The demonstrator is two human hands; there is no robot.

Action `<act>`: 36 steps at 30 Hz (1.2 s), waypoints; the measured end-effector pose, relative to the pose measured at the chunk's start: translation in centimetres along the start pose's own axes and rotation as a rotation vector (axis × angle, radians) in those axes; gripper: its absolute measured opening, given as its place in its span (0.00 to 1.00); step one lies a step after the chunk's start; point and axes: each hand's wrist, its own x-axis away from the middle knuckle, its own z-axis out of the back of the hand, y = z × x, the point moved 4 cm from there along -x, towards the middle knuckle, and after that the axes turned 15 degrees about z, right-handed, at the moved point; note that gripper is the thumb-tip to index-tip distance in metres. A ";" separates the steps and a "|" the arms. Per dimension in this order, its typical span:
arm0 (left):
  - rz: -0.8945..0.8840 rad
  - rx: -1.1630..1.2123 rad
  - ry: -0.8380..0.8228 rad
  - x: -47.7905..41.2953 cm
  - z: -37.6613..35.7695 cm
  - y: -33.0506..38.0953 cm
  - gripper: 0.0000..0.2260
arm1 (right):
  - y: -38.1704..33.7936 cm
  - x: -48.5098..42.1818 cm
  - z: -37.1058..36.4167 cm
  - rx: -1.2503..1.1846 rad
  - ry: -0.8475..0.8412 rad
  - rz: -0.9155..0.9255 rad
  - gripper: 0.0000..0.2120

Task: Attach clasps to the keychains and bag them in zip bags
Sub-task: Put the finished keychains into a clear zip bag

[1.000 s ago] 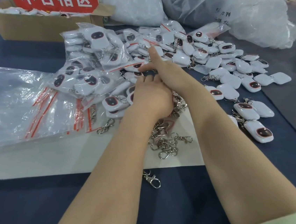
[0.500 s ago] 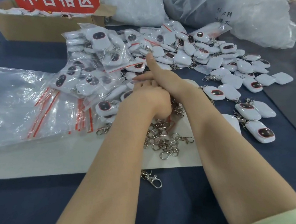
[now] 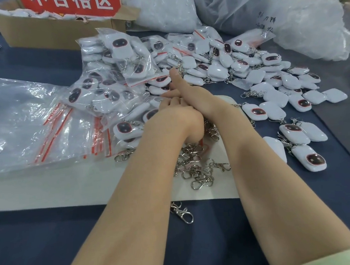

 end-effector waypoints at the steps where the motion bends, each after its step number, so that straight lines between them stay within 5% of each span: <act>1: 0.001 0.000 -0.002 0.0 0.0 0.0 0.24 | 0.1 -0.1 0.0 0.000 0.001 0.002 0.30; 10: 0.010 0.036 -0.002 0.2 0.3 -0.1 0.24 | 0.6 -0.4 0.8 -0.067 0.260 0.104 0.30; 17: 0.019 0.043 0.005 -0.2 0.1 0.1 0.24 | 0.5 -0.4 0.4 -0.103 0.101 0.112 0.28; 36: 0.010 0.032 0.006 0.0 0.2 0.0 0.24 | 0.1 0.4 0.2 -0.139 0.070 -0.008 0.30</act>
